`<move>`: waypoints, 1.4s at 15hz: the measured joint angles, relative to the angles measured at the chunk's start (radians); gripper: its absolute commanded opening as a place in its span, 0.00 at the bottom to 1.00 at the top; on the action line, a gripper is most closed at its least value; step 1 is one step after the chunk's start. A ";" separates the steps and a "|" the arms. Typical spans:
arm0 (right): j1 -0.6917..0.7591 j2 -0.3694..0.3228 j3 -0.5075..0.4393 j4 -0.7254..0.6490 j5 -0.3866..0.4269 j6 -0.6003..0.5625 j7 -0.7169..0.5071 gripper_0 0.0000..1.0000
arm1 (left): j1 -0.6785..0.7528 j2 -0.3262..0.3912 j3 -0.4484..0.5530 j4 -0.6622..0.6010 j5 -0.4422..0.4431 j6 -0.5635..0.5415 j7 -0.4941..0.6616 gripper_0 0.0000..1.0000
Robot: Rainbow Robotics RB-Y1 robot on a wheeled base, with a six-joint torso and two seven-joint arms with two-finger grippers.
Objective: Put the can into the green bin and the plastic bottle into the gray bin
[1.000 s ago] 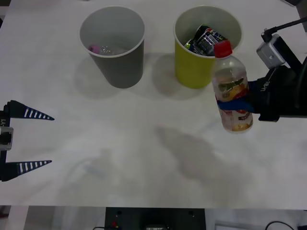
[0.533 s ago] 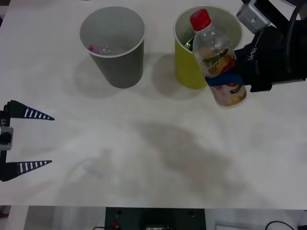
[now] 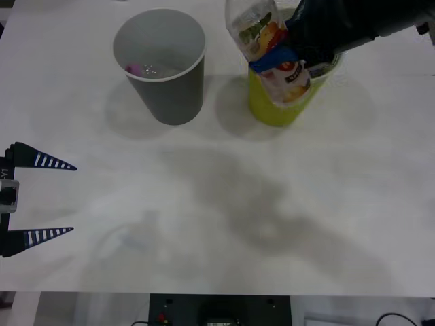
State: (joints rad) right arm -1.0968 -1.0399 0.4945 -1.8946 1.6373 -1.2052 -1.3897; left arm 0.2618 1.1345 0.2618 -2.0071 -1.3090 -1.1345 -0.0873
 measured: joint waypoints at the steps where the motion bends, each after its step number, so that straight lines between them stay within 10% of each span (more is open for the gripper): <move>1: -0.051 0.035 0.037 0.049 0.025 -0.004 0.000 0.00 | 0.000 0.000 0.000 0.000 0.000 0.000 0.000 0.98; 12: -0.411 0.547 0.168 0.715 0.336 0.036 0.022 0.00 | 0.000 0.000 0.000 0.000 0.000 0.000 0.000 0.98; 19: -0.447 0.693 0.168 0.887 0.449 0.190 0.039 0.00 | 0.000 0.000 0.000 0.000 0.000 0.000 0.000 0.98; 20: -0.447 0.695 0.168 0.888 0.448 0.193 0.046 0.02 | 0.000 0.000 0.000 0.000 0.000 0.000 0.000 0.98; 21: -0.447 0.697 0.168 0.888 0.445 0.195 0.056 0.28 | 0.000 0.000 0.000 0.000 0.000 0.000 0.000 0.98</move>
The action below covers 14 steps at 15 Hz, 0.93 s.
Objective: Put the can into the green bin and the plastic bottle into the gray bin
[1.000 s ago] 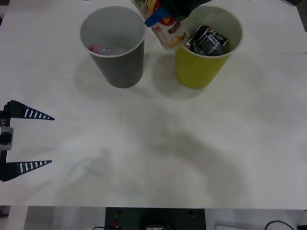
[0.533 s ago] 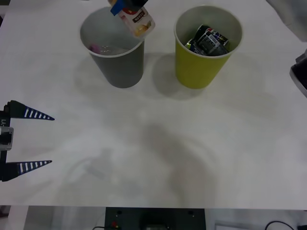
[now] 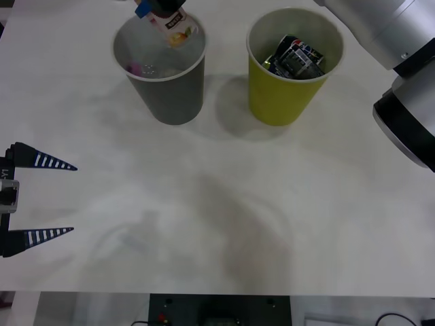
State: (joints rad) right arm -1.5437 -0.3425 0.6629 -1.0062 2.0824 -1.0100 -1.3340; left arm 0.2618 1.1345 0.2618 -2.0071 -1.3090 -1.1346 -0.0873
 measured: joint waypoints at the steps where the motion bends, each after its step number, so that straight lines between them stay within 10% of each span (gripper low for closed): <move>1: 0.000 0.000 0.000 0.000 -0.002 0.003 0.005 0.60 | 0.000 0.000 0.000 0.000 0.000 0.000 0.000 0.98; 3: 0.000 0.000 0.000 0.000 -0.008 0.007 0.007 1.00 | 0.000 0.000 0.000 0.000 0.000 0.000 0.000 0.98; 9: 0.002 -0.022 0.000 0.004 -0.079 -0.002 0.009 1.00 | 0.000 0.000 0.000 0.000 0.000 0.000 0.000 0.98; 14: 0.079 -0.196 -0.050 -0.212 -0.188 -0.145 0.017 1.00 | 0.000 0.000 0.000 0.000 0.000 0.000 0.000 0.98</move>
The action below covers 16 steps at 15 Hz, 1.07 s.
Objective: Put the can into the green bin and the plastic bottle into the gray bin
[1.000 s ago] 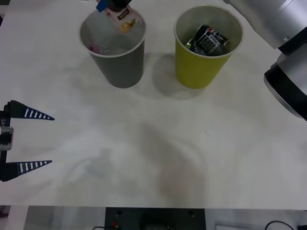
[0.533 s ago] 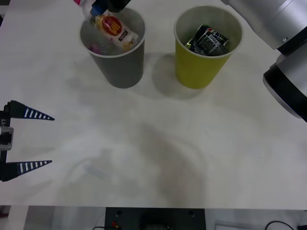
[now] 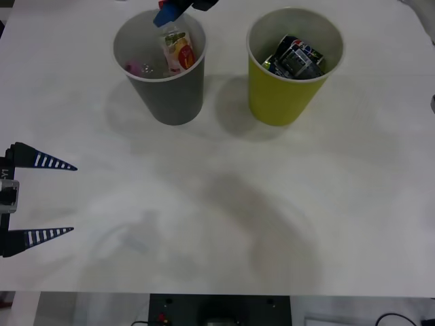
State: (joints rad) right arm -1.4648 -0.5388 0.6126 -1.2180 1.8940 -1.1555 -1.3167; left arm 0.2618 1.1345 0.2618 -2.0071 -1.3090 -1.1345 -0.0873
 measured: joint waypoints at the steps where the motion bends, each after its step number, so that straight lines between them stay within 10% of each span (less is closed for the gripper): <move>1: 0.027 -0.038 -0.021 -0.058 -0.006 -0.029 -0.001 1.00 | 0.000 0.000 0.000 0.000 0.000 0.000 0.000 0.98; 16: 0.763 -0.495 -0.484 -0.817 -0.237 -0.161 0.230 1.00 | 0.000 0.000 0.000 0.000 0.000 0.000 0.000 0.98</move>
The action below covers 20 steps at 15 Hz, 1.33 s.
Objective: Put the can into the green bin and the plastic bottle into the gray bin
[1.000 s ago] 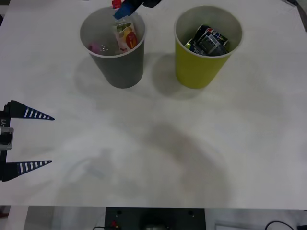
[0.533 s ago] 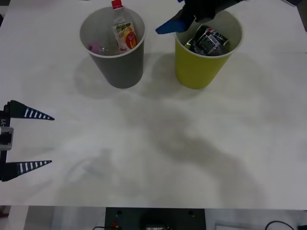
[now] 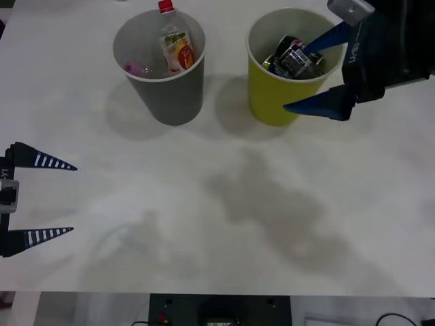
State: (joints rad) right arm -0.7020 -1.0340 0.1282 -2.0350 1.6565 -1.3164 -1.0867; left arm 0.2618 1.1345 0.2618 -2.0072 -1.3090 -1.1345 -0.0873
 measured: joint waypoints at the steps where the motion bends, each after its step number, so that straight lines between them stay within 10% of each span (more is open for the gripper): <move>1: 0.056 -0.006 -0.055 -0.023 -0.024 -0.026 0.036 1.00 | 0.000 0.000 0.000 0.000 0.000 0.000 0.000 0.98; 20: 0.752 0.024 -0.488 -0.051 -0.197 -0.082 0.730 1.00 | 0.000 0.000 0.000 0.000 0.000 0.000 0.000 0.98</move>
State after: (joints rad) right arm 0.0502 -1.0097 -0.3602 -2.0865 1.4599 -1.3987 -0.3570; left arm 0.2618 1.1345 0.2618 -2.0071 -1.3090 -1.1345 -0.0873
